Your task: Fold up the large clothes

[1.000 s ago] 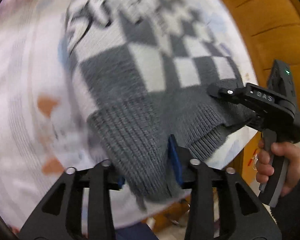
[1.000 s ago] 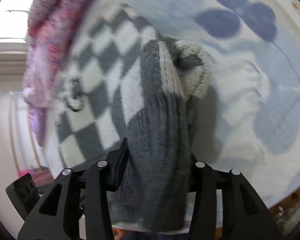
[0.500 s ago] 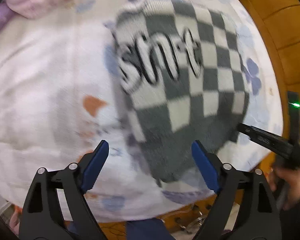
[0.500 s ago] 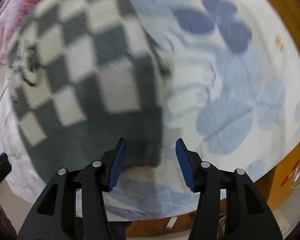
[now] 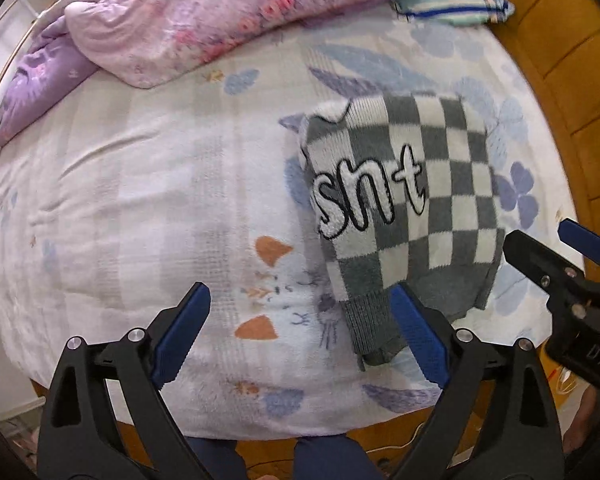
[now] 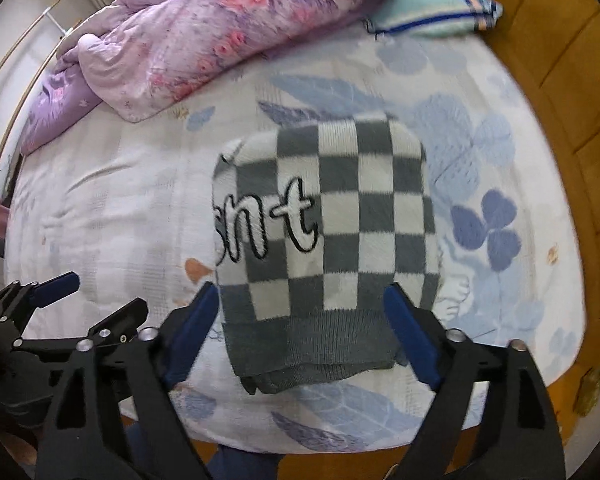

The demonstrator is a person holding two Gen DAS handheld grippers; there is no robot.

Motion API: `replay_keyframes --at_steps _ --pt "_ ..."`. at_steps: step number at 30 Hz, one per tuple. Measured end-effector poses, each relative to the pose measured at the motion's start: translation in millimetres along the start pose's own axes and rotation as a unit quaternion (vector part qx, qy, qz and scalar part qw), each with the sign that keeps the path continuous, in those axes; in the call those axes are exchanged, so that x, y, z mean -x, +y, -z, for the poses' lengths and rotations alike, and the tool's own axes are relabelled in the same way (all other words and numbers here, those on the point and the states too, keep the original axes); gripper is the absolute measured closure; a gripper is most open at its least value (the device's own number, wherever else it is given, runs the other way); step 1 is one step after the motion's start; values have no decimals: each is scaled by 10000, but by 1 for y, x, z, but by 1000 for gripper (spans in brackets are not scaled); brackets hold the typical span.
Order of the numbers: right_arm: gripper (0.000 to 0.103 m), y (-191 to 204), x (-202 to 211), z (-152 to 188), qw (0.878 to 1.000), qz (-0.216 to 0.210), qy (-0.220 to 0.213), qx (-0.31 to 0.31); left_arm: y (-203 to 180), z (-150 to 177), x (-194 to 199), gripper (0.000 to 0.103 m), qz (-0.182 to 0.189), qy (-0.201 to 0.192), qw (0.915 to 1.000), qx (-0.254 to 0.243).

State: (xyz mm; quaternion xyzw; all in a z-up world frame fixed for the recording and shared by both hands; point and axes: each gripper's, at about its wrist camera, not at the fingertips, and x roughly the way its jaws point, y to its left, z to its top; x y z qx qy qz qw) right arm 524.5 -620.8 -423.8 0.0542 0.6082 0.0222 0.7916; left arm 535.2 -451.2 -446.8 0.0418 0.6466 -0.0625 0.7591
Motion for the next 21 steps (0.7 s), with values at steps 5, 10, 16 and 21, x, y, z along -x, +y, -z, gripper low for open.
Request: replay_keyframes --at_steps 5,10,16,21 --pt "10 19 31 1 9997 90 -181 103 16 9 39 11 156 -274 9994 168" --pt "8 39 61 6 9991 126 -349 225 29 23 75 11 253 -564 9979 187" --pt "8 69 98 17 9978 172 -572 283 52 40 110 11 340 -846 9955 238" --pt "8 105 122 30 9965 231 -729 340 81 57 137 10 265 -1126 9931 197"
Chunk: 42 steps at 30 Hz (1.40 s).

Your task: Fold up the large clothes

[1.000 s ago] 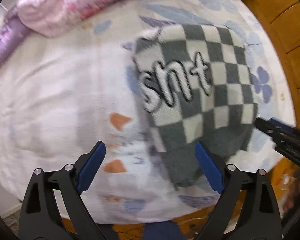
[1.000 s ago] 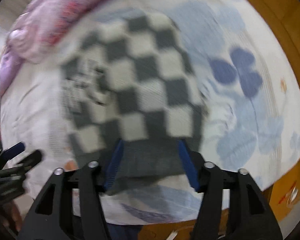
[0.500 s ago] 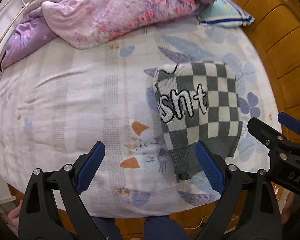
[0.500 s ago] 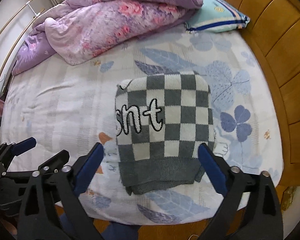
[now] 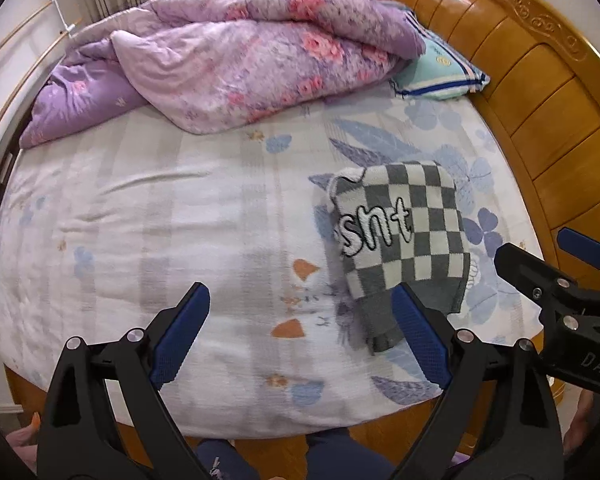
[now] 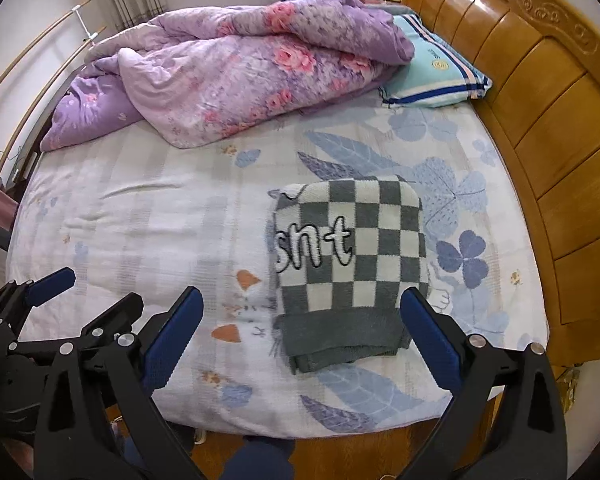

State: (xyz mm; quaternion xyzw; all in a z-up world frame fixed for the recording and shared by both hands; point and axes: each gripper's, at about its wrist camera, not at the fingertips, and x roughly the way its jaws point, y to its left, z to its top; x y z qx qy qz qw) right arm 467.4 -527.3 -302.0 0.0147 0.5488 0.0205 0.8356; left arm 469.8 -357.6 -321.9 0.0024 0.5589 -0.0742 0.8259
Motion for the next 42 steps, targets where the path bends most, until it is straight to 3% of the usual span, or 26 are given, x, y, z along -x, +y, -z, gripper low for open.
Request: replay_keyframes --at_steps 5,7,19,25,32,42 --pt "8 54 25 6 9997 74 -216 99 45 12 31 10 39 -251 9997 56" --pt "8 79 34 9 9995 74 -303 107 70 18 46 5 18 -448 9990 12" --pt "8 235 98 40 9967 83 -799 -108 210 55 135 5 51 -1052 9940 -296" --pt "8 286 139 58 9947 140 -1016 -30 247 80 185 5 71 -1371 9894 -476" --pt "8 310 174 78 9905 255 -1350 -42 267 102 229 5 227 -1683 9842 -504" --pt "8 306 226 111 9823 161 -1861 131 259 130 286 5 35 -2182 9748 -472"
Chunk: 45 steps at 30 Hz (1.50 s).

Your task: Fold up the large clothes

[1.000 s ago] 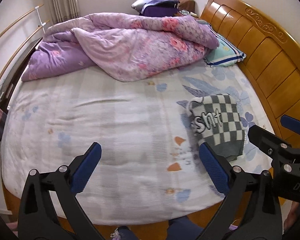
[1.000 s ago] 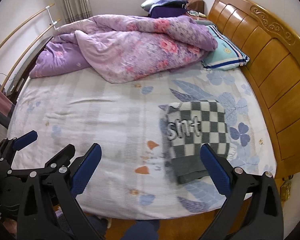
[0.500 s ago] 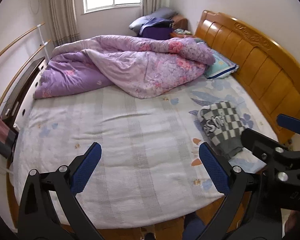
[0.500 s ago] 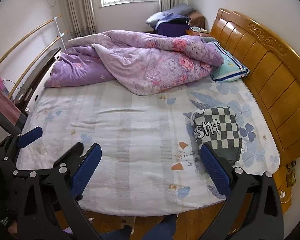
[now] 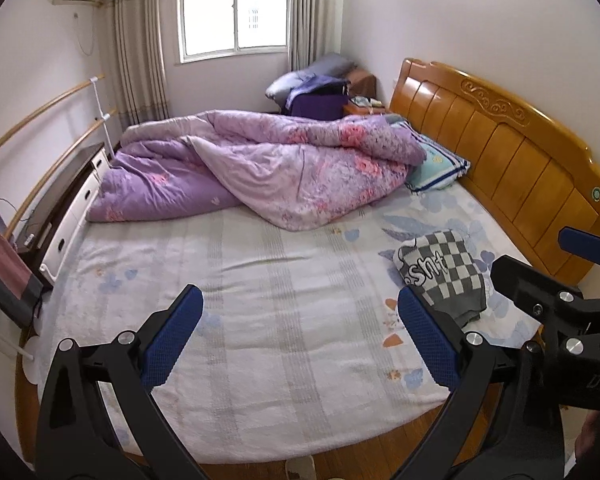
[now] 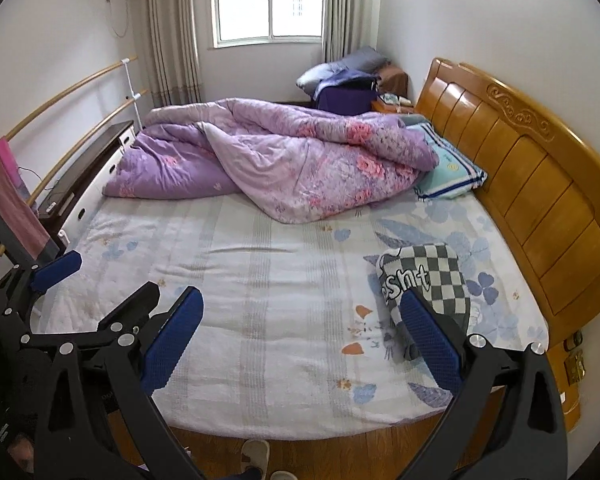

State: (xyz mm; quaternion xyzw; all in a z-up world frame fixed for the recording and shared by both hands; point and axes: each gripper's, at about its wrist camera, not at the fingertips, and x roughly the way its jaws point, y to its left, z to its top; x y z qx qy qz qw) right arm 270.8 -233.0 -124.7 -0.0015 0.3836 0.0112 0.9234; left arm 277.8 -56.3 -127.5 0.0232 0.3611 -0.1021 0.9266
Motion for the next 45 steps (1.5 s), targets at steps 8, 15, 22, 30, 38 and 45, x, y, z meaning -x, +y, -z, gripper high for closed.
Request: replay_keyframes --at_steps 8,15,22,30,38,45 --pt "8 -23 43 25 9991 2 -391 191 -23 18 39 5 -385 -131 9989 213" --pt "8 -33 69 54 9990 -106 -362 238 -41 38 77 5 -499 -210 9978 372" --pt "8 -32 93 67 9987 -147 -435 217 -49 51 103 5 -502 -309 9976 359" --pt "8 -11 110 76 9982 -72 -553 204 -30 58 125 5 -485 -409 9970 438" --pt "8 17 131 84 9974 107 -699 129 -9 67 149 5 -436 -516 9972 309" --pt "8 33 143 88 9969 203 -754 73 7 71 163 5 -326 -554 9976 250"
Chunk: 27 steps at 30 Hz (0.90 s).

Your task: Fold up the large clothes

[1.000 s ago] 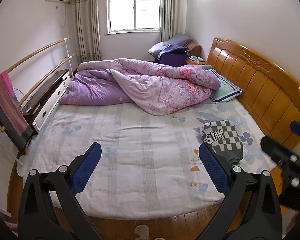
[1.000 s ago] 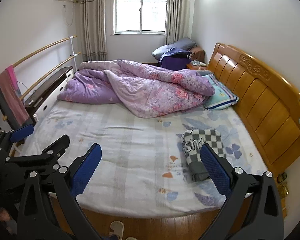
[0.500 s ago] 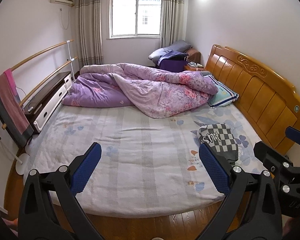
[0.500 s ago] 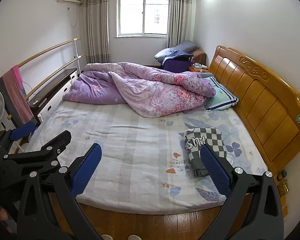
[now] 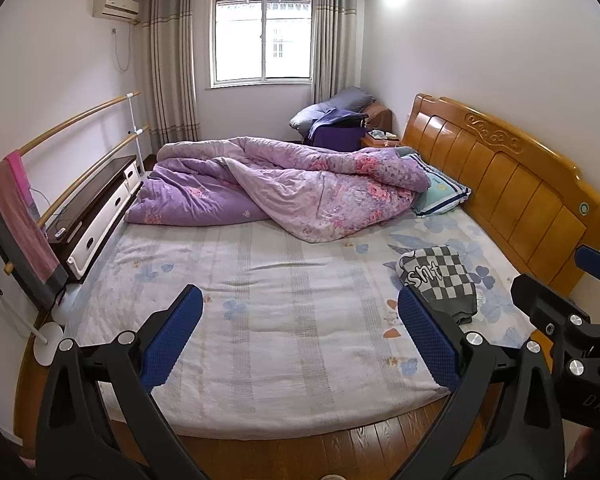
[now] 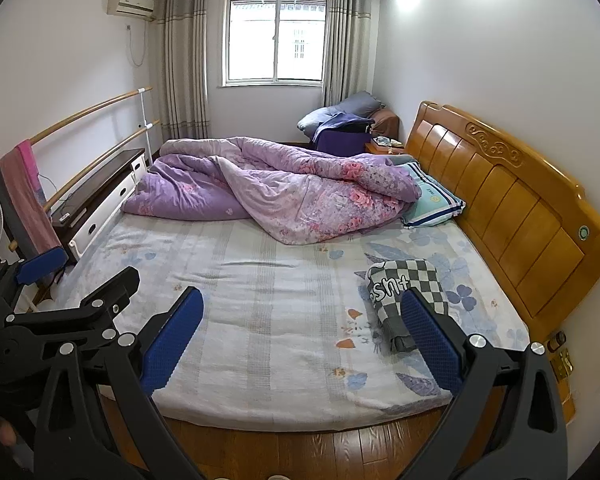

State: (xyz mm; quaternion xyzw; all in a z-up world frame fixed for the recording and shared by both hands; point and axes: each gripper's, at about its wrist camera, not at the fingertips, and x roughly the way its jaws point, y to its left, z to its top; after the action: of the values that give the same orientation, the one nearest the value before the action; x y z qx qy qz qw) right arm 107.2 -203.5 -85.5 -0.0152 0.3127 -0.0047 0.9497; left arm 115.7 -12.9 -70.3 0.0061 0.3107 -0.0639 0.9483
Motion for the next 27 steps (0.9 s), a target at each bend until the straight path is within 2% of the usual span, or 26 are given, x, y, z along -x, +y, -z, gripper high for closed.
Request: replay_keyframes --at_steps 13,27 --pt "8 7 5 0 10000 62 -61 9 13 -3 12 5 -49 -179 9998 -60" --pt "8 4 13 -3 9999 43 -160 24 10 -6 13 5 -30 -223 9997 -73"
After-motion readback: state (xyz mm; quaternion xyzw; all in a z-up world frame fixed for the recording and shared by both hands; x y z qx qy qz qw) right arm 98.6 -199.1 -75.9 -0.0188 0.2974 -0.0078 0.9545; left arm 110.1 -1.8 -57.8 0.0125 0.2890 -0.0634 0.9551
